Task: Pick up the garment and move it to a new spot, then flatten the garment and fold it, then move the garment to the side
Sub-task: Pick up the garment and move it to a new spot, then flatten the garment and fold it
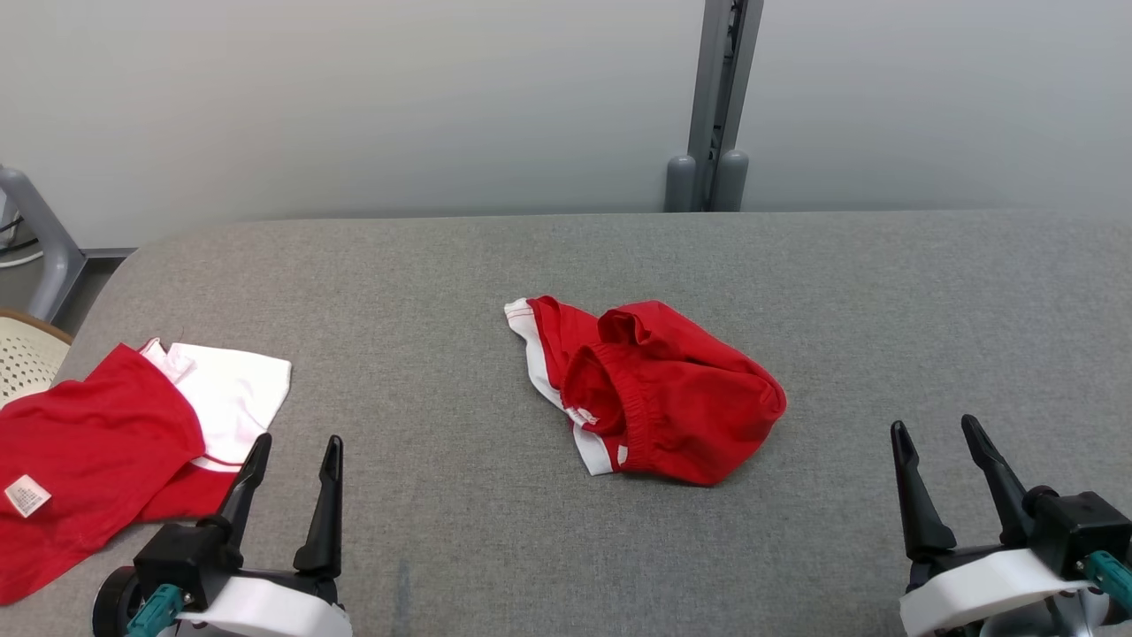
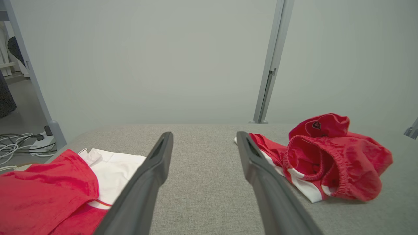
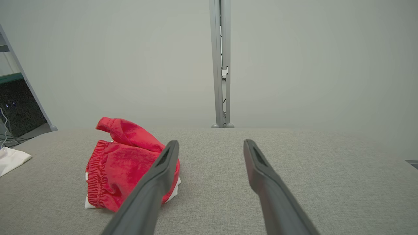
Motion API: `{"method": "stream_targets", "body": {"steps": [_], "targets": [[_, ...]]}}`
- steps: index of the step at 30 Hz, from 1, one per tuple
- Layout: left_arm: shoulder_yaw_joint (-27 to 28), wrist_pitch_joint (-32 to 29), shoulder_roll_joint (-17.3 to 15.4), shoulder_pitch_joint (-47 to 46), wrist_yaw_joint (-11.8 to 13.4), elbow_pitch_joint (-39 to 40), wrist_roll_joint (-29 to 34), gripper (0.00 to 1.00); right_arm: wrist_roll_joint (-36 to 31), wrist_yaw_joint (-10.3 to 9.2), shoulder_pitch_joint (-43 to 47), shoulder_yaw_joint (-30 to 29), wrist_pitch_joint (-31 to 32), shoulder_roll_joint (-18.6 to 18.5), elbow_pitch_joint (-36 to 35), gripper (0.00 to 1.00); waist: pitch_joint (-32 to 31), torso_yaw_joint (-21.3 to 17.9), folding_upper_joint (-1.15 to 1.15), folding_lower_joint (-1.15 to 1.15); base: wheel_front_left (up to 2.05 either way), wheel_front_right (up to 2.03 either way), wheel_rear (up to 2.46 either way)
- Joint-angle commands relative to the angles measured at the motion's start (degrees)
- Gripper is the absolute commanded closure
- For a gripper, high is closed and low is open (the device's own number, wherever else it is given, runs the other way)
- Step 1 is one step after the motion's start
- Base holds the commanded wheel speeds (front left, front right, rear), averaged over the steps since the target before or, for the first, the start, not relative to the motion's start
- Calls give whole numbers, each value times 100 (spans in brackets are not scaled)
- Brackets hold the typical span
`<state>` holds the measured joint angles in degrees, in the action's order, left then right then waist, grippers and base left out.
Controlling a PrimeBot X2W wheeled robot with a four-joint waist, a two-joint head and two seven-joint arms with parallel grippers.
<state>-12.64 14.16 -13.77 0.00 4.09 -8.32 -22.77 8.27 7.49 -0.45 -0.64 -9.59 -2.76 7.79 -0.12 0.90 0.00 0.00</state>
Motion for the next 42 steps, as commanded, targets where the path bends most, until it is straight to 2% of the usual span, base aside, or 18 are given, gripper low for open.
{"method": "stream_targets", "body": {"steps": [1,20,25,29,36,42], "targets": [[18,2,-37,54,22,15,-7,0,23,1,46,-3,2,-27,-32,0,2,-2,0,0,0,0,0],[-43,12,-83,-102,62,74,-28,0,80,1,-47,34,11,-27,-73,0,141,-38,0,0,0,0,0],[-297,-3,-18,-485,-140,124,123,0,93,1,-165,66,-20,-27,-93,0,409,-56,0,0,0,0,0],[-686,-122,162,-931,-404,8,196,0,123,1,-289,129,-47,-28,-80,0,667,-121,0,0,0,0,0],[-1523,-723,498,-1525,-903,-456,240,0,197,1,-539,246,-151,-27,26,0,1067,-393,0,0,0,0,0],[-1970,-1136,579,-1823,-1058,-843,171,0,326,1,-690,329,-265,-27,178,0,1283,-689,0,0,0,0,0]]}}
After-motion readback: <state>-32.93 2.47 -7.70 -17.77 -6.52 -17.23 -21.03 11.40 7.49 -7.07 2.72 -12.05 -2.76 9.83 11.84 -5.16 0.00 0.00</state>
